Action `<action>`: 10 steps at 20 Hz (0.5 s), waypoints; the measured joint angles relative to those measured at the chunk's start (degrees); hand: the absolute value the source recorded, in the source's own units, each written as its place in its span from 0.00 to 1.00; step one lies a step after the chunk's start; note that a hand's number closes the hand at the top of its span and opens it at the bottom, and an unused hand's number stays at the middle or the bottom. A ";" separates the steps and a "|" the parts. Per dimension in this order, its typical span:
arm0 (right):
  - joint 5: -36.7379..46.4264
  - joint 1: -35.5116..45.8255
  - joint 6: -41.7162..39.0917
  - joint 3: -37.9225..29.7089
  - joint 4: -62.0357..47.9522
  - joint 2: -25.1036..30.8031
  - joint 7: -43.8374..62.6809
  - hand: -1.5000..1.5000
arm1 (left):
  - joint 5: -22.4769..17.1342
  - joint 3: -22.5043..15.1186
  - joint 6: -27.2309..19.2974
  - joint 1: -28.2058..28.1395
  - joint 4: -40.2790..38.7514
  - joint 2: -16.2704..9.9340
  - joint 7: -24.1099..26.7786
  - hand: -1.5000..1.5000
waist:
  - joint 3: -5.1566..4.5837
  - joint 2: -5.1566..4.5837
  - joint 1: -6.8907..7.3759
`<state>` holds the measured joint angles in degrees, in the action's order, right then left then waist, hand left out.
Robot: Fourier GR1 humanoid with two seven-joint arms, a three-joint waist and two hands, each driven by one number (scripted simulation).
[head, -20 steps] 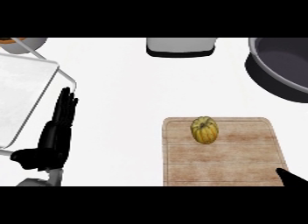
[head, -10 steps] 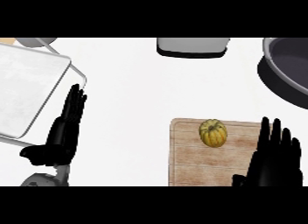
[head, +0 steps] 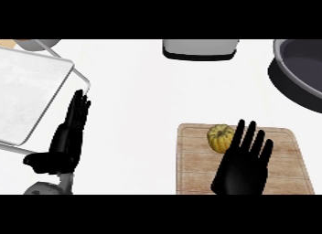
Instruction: Pick the squash from the cutting board and place it in the pot
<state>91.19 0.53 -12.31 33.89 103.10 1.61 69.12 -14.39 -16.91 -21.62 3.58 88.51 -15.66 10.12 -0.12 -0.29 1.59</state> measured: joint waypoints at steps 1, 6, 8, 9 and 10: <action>-0.70 0.98 0.07 0.02 -1.46 -0.15 0.49 0.00 | -0.04 0.01 0.15 -0.06 0.08 0.02 -0.08 0.50 | 0.02 0.00 0.00; -3.26 4.08 0.39 -0.16 -5.80 -0.54 1.59 0.00 | -0.09 0.68 0.37 0.70 0.19 0.04 -1.21 0.50 | 0.08 0.10 -0.48; -3.57 4.46 0.61 0.02 -6.55 -0.64 1.90 0.00 | -0.18 1.04 0.73 0.04 0.70 -0.28 -1.03 0.50 | 0.07 0.21 -0.58; -3.74 4.39 0.70 0.13 -6.75 -0.68 2.02 0.00 | 0.12 0.86 0.55 -0.23 0.75 -0.15 -1.10 0.50 | 0.06 0.26 -0.66; -4.00 4.77 0.84 -0.05 -7.28 -0.73 2.12 0.00 | 0.32 0.78 0.44 -0.43 0.53 0.15 -0.77 0.50 | 0.05 0.28 -0.72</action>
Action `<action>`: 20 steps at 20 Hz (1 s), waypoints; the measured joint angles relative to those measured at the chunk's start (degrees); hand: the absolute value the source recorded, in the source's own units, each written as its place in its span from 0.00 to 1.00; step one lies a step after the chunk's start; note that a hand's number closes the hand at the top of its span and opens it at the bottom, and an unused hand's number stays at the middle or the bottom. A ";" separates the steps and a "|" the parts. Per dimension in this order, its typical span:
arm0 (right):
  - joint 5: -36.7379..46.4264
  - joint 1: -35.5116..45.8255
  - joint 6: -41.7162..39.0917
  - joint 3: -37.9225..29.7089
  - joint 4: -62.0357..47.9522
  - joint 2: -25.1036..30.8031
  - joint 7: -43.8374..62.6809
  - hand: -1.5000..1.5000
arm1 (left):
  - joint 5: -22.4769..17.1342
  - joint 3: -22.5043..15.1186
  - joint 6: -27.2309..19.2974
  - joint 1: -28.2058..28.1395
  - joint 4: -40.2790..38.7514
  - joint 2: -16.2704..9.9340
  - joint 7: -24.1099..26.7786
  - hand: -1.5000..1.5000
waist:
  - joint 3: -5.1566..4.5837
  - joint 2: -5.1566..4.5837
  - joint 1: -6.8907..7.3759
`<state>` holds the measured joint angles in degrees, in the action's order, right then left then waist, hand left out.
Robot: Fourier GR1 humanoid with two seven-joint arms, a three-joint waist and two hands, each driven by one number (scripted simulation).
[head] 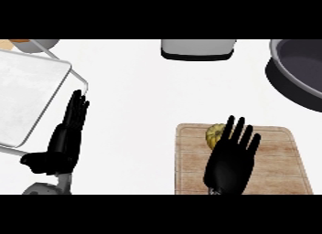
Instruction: Pick the squash from the cutting board and place it in the pot
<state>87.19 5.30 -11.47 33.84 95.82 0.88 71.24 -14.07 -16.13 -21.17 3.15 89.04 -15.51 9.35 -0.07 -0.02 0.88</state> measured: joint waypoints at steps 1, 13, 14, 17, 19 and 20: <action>-0.46 0.79 0.06 -0.53 -0.72 -0.03 0.07 0.00 | 0.20 -0.12 -0.19 -0.25 0.14 0.18 -0.04 0.50 | 0.00 0.00 0.04; -0.53 3.93 0.81 -2.16 -6.86 -0.54 -1.45 1.00 | 0.98 0.86 0.66 -1.66 -0.38 1.16 1.57 0.50 | -0.17 0.35 -0.37; 0.74 4.40 0.92 -1.66 -7.57 -0.55 -1.69 1.00 | 0.90 0.96 0.85 -1.80 -0.15 1.13 1.48 0.50 | -0.20 0.41 -0.34; 4.06 5.01 0.76 -2.37 -7.74 -0.59 -3.71 1.00 | 1.03 1.42 0.89 -1.67 0.59 1.03 0.41 0.50 | -0.20 0.50 -0.50; 5.31 5.86 0.91 -3.36 -8.56 -0.79 -4.73 1.00 | 1.12 1.39 1.30 -2.78 0.72 1.36 1.22 0.50 | -0.20 0.52 -0.48; 5.65 6.61 0.92 -3.01 -9.26 -0.73 -4.54 1.00 | 1.41 1.25 1.12 -2.53 1.06 1.43 0.57 0.50 | -0.22 0.52 -0.44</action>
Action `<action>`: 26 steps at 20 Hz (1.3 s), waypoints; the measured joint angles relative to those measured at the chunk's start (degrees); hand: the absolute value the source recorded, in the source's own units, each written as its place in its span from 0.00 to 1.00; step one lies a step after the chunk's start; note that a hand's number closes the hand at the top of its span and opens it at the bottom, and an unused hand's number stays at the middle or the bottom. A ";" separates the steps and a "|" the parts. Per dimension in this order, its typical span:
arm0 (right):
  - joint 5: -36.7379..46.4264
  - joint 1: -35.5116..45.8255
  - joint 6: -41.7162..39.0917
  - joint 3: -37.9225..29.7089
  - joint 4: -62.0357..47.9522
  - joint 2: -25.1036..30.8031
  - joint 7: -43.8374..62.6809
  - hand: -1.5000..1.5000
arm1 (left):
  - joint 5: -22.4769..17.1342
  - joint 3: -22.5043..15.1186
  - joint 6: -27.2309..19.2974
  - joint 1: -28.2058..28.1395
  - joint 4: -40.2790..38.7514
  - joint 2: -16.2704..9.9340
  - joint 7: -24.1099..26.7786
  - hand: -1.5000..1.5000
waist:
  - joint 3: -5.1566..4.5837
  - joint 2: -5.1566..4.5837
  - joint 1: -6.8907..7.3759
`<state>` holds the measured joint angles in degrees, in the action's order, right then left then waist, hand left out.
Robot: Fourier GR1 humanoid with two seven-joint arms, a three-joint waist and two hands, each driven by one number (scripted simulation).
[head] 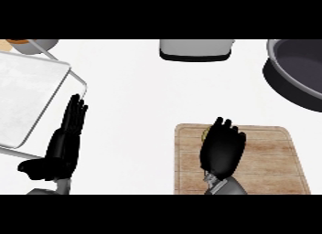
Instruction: Pick the squash from the cutting board and place it in the pot
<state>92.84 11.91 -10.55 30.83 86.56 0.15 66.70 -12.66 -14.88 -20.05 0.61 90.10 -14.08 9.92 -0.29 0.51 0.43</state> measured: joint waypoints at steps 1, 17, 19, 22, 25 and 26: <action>0.73 0.02 0.38 0.48 -0.89 -0.02 0.15 1.00 | 0.31 -0.13 -0.39 0.89 0.23 0.24 -1.06 0.50 | -0.05 0.06 -0.02; -21.67 28.10 6.51 -26.86 -23.26 4.46 -21.59 1.00 | 1.38 -0.52 1.78 3.94 -1.16 1.31 -0.87 0.50 | 0.46 -2.30 3.84; -22.24 32.81 9.67 -29.15 -27.69 5.89 -24.03 1.00 | 1.49 -0.41 1.85 4.78 -1.55 1.41 -1.11 0.50 | 0.44 -2.31 4.00; -21.01 38.28 16.03 -30.76 -33.87 7.11 -26.17 1.00 | 2.00 -0.94 1.69 3.92 -1.86 1.94 -0.54 0.50 | 0.39 -2.12 4.00; -18.71 43.84 21.10 -31.39 -39.72 7.46 -26.03 1.00 | 1.83 -0.10 2.13 3.95 -2.45 1.66 -0.17 0.50 | 0.33 -1.84 3.49; -17.70 45.63 22.27 -31.55 -41.49 7.67 -25.21 1.00 | 1.57 0.28 2.26 4.40 -2.43 1.52 -0.80 0.50 | 0.32 -1.75 3.28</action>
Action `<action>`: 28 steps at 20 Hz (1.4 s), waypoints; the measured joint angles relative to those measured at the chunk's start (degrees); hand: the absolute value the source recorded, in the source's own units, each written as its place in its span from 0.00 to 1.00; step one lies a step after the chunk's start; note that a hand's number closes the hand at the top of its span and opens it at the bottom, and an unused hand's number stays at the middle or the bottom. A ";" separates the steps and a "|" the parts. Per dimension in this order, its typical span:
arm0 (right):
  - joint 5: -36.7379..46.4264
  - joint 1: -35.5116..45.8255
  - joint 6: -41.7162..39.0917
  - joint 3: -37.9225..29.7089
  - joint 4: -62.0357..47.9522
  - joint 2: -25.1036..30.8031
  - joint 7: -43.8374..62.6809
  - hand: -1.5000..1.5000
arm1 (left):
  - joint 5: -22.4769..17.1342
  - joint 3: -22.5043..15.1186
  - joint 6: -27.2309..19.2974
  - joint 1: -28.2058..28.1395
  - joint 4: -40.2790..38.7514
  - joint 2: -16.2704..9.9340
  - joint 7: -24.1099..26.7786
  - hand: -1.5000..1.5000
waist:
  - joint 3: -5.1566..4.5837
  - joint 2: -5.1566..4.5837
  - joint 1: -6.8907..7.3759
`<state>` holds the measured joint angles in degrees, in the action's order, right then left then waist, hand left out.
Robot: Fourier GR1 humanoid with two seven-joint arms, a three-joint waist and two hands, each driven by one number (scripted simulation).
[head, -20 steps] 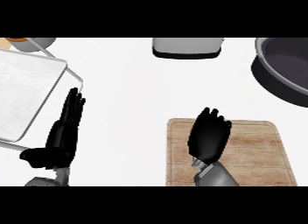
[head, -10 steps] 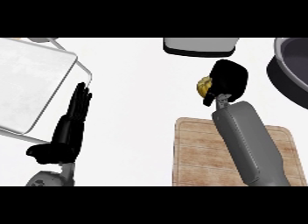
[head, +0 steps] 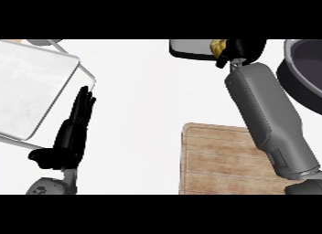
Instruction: Pick the squash from the cutting board and place it in the pot
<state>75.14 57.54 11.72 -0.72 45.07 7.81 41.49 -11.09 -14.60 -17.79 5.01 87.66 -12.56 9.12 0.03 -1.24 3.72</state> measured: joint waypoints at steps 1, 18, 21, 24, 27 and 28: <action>1.10 1.80 1.10 -0.03 -1.86 -0.17 1.17 1.00 | 0.04 -0.01 0.02 -0.31 0.04 0.12 0.10 0.50 | -0.01 0.10 -0.15; 5.06 11.65 10.32 -7.06 -20.66 11.31 6.22 1.00 | 1.12 1.95 0.24 -2.80 0.90 0.74 0.70 0.50 | -0.02 0.76 -2.09; 4.00 9.94 12.35 -8.63 -21.99 14.83 3.58 1.00 | 1.34 1.98 0.21 -2.59 1.49 1.00 -0.22 0.50 | 0.00 0.74 -2.27; 2.96 8.66 14.12 -10.14 -23.73 17.99 0.95 1.00 | 1.25 2.50 0.91 -2.64 0.60 1.25 0.59 0.50 | 0.00 0.67 -2.27; 1.50 7.26 14.11 -11.51 -24.68 21.02 -2.27 1.00 | 1.92 2.22 0.80 -2.87 0.08 2.06 1.09 0.50 | 0.00 0.75 -2.49; 1.05 6.83 14.57 -12.03 -25.39 21.62 -3.08 1.00 | 2.09 1.98 0.76 -3.22 0.74 2.21 0.79 0.50 | 0.00 0.74 -2.38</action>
<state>76.19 64.37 26.29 -12.74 19.68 29.43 38.41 -9.00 -12.62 -17.03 1.79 88.40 -10.35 9.91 0.03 -0.51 1.34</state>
